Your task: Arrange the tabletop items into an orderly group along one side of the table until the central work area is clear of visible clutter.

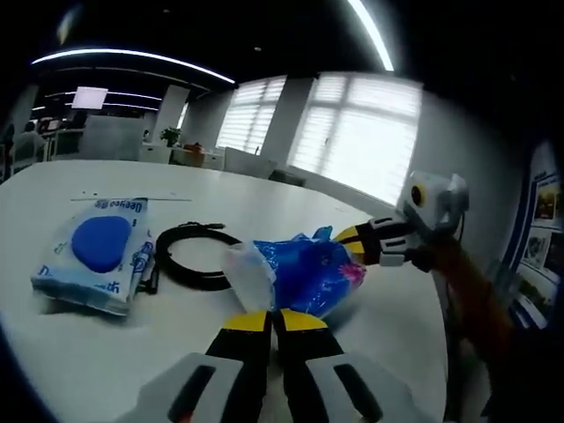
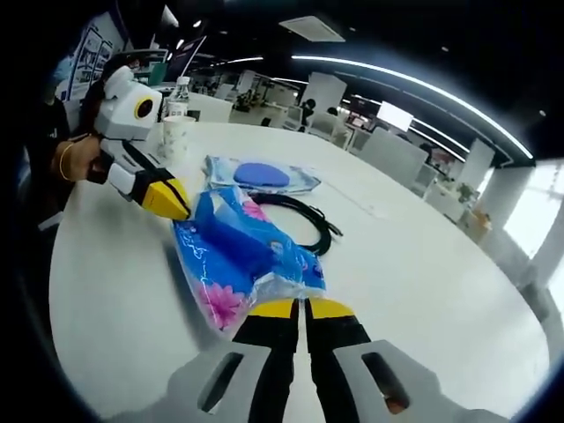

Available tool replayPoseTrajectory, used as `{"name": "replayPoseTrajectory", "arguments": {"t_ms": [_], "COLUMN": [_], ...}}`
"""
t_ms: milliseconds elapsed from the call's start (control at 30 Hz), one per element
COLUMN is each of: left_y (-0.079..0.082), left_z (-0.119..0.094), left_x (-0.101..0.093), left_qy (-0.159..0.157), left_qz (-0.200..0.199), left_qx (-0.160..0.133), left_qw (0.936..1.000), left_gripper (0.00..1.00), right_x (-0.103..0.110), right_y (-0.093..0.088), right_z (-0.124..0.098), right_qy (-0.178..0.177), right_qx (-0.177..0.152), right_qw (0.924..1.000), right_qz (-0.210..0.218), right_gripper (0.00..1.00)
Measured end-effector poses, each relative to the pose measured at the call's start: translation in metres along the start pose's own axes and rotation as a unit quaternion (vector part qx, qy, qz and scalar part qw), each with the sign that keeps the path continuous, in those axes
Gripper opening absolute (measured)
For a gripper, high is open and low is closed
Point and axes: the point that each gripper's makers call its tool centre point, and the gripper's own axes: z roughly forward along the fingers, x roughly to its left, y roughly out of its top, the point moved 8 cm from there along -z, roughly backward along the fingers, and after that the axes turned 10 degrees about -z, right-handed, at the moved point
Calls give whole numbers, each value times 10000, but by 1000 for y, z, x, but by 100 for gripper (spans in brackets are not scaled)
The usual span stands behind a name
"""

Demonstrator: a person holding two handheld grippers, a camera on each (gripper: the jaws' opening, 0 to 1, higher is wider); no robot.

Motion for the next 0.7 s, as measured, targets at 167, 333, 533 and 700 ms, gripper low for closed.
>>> {"name": "replayPoseTrajectory", "arguments": {"t_ms": [167,333,533,700], "left_y": [-1,-5,-10,-11], "left_z": [3,4,7,6], "left_x": [-3,-4,-6,-2], "left_qy": [-2,7,7,15], "left_qz": [33,-6,5,-11], "left_qx": [1,49,109,178], "left_qw": [10000,10000,9999,9998], "left_gripper": [1,1,1,1], "right_x": [-5,-5,-5,-6], "right_y": [-4,-9,-16,-20], "right_z": [2,6,10,8], "right_qy": [63,187,287,300], "right_qx": [-21,-3,20,-101], "right_qw": [10000,9998,9996,9995], "right_qz": [-18,-63,-59,90], "right_gripper": [2,2,3,3]}}
